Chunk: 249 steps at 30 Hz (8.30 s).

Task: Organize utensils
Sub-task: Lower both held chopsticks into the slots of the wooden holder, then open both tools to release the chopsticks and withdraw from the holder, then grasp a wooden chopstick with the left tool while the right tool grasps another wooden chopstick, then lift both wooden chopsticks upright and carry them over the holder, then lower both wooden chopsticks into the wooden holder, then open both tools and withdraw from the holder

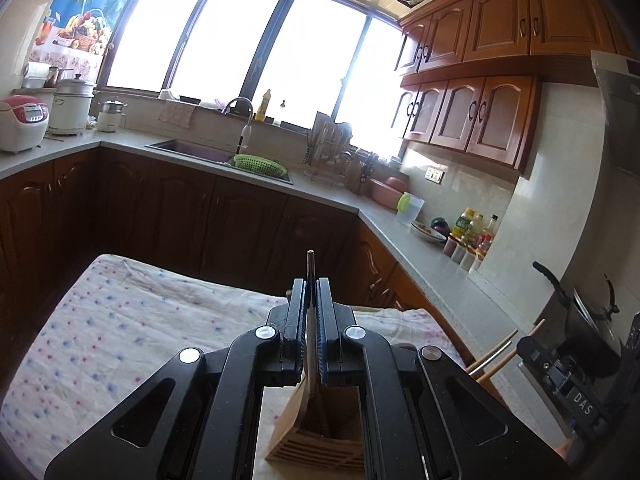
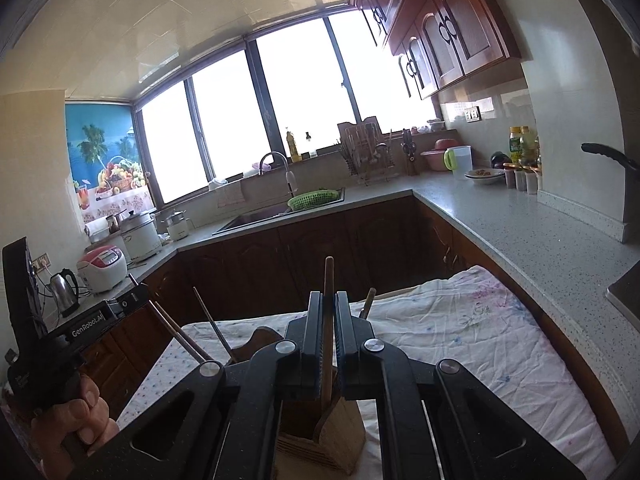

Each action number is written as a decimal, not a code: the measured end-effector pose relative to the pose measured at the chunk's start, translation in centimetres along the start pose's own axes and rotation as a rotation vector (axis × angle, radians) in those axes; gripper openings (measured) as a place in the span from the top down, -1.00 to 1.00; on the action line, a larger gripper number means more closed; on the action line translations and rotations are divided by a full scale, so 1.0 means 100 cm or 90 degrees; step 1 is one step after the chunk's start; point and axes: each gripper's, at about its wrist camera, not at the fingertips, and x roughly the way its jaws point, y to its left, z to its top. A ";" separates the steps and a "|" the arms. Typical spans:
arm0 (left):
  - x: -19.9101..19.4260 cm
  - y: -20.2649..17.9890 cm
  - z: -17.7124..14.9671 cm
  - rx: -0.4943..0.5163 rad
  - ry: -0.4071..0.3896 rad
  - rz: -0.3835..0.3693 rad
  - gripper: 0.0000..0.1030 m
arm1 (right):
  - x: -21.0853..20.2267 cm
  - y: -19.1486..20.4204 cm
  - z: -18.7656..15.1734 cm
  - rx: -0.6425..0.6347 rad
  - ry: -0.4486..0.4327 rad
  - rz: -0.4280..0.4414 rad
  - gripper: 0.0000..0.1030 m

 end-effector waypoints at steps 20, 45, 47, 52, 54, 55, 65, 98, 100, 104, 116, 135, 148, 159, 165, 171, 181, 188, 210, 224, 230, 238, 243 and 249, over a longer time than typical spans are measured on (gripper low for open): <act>0.015 -0.004 -0.017 0.027 0.067 0.011 0.89 | 0.013 -0.017 -0.008 0.045 0.047 -0.005 0.78; -0.121 0.031 -0.096 0.003 0.094 0.084 -0.86 | -0.104 -0.044 -0.071 0.109 0.039 0.005 -0.94; -0.126 0.031 -0.106 0.005 0.107 0.085 -0.86 | -0.110 -0.045 -0.082 0.112 0.051 0.005 -0.94; -0.134 0.028 -0.129 0.009 0.136 0.084 -0.86 | -0.118 -0.048 -0.106 0.110 0.085 -0.001 -0.94; -0.136 0.028 -0.138 0.011 0.146 0.084 -0.86 | -0.121 -0.049 -0.113 0.110 0.096 -0.004 -0.94; -0.137 0.027 -0.141 0.011 0.150 0.084 -0.86 | -0.121 -0.050 -0.116 0.111 0.100 -0.005 -0.94; -0.136 0.025 -0.167 0.018 0.191 0.091 -0.86 | -0.125 -0.059 -0.141 0.126 0.141 -0.012 -0.94; -0.084 -0.005 -0.224 0.170 0.388 0.083 0.72 | -0.068 -0.062 -0.152 0.117 0.255 0.006 0.05; -0.088 0.002 -0.218 0.138 0.390 0.062 0.71 | -0.054 -0.057 -0.155 0.105 0.276 0.006 0.09; -0.078 0.007 -0.201 0.119 0.369 0.063 0.64 | -0.022 -0.048 -0.154 0.074 0.312 -0.003 0.17; -0.005 -0.002 -0.199 0.173 0.406 0.081 0.62 | 0.048 -0.025 -0.162 -0.051 0.385 -0.076 0.35; -0.074 0.019 -0.144 0.074 0.295 0.017 0.90 | -0.021 -0.020 -0.124 0.081 0.275 0.027 0.90; -0.161 0.020 -0.093 0.033 0.174 -0.048 0.90 | -0.098 0.006 -0.067 0.053 0.155 0.086 0.91; -0.178 0.018 -0.080 0.037 0.141 -0.057 0.90 | -0.118 0.012 -0.046 0.030 0.104 0.085 0.90; -0.177 0.016 -0.073 0.034 0.131 -0.060 0.90 | -0.118 0.012 -0.042 0.027 0.097 0.086 0.90; -0.174 0.012 -0.060 0.036 0.110 -0.059 0.90 | -0.119 0.010 -0.031 0.028 0.075 0.087 0.90; -0.160 -0.008 -0.009 0.058 0.026 -0.063 0.90 | -0.109 0.013 0.011 0.015 0.003 0.075 0.90; -0.131 -0.027 0.036 0.079 -0.048 -0.057 0.90 | -0.093 0.023 0.055 -0.006 -0.077 0.039 0.91; -0.014 -0.015 -0.015 0.054 -0.008 -0.016 0.90 | -0.014 0.004 0.011 -0.005 -0.021 -0.007 0.90; -0.004 -0.011 -0.026 0.064 0.025 -0.009 0.89 | -0.001 -0.004 0.003 0.002 0.021 -0.020 0.89; -0.009 -0.010 -0.021 0.054 0.045 -0.024 0.70 | -0.008 -0.005 0.008 0.015 0.020 -0.017 0.73; -0.050 -0.002 -0.020 0.033 0.014 0.020 -0.67 | -0.054 -0.006 0.014 0.037 -0.048 0.015 -0.96; -0.080 0.004 -0.036 0.047 0.009 0.049 -0.79 | -0.085 -0.010 -0.002 0.045 -0.061 0.021 -1.00; -0.103 0.009 -0.064 0.043 0.040 0.055 -0.81 | -0.107 -0.022 -0.032 0.071 -0.026 0.020 -1.00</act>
